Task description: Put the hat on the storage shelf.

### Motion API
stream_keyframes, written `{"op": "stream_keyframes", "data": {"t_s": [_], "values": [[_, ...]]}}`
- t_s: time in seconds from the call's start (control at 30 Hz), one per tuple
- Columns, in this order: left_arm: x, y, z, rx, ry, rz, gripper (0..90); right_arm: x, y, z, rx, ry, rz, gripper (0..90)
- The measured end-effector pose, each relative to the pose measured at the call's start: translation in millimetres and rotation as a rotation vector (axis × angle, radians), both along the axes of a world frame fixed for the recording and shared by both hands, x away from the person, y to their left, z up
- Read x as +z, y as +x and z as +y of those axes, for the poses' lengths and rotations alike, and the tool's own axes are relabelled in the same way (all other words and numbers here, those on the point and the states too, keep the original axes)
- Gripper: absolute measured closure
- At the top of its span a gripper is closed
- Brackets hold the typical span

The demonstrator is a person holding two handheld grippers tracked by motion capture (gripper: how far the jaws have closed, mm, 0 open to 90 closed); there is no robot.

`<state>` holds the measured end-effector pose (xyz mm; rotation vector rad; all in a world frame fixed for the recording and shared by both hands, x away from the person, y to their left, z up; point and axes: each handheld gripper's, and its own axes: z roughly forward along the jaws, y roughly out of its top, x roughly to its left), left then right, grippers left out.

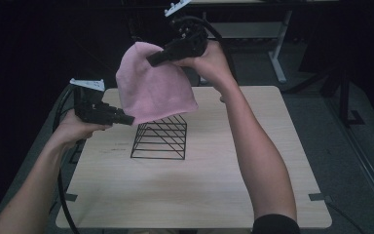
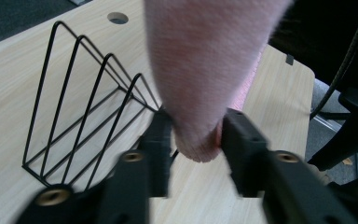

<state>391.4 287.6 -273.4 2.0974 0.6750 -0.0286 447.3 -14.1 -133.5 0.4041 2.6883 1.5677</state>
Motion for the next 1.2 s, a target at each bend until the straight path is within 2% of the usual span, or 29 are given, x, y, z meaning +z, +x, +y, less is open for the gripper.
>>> {"op": "stream_keyframes", "data": {"t_s": [0.07, 0.13, 0.37, 0.5, 0.63, 0.73, 1.0, 1.2], "values": [[-1.1, -1.1, 1.1, -0.008, 0.001, -0.001, 78.9, -1.6, 0.5, 1.8, 0.002, -0.005, 0.004, 77.2], [-0.5, -1.8, 1.1, -0.005, 0.009, -0.015, 82.4, -3.9, 0.3, 2.6, -0.001, -0.007, 0.003, 77.2], [-3.3, 0.2, -0.4, 0.032, 0.056, -0.040, 83.1, -13.5, 2.8, -1.7, -0.015, 0.016, 0.019, 77.1], [-6.7, 1.8, -2.5, 0.032, 0.102, -0.051, 83.4, -27.0, 10.2, -4.6, -0.023, 0.024, 0.049, 77.1], [-11.1, 5.3, -4.3, 0.052, 0.155, -0.061, 83.4, -34.2, 14.1, -5.2, -0.022, 0.025, 0.059, 77.1], [-13.7, 8.2, -4.6, 0.060, 0.174, -0.059, 83.4, -39.6, 16.9, -5.0, -0.021, 0.022, 0.068, 77.1], [-20.6, 15.7, -6.4, 0.062, 0.185, -0.055, 83.3, -51.1, 20.8, -10.1, -0.034, 0.026, 0.082, 77.1], [-31.2, 16.1, -5.9, 0.056, 0.156, -0.039, 83.3, -60.2, 23.3, -15.1, -0.040, 0.025, 0.088, 77.1]]}}
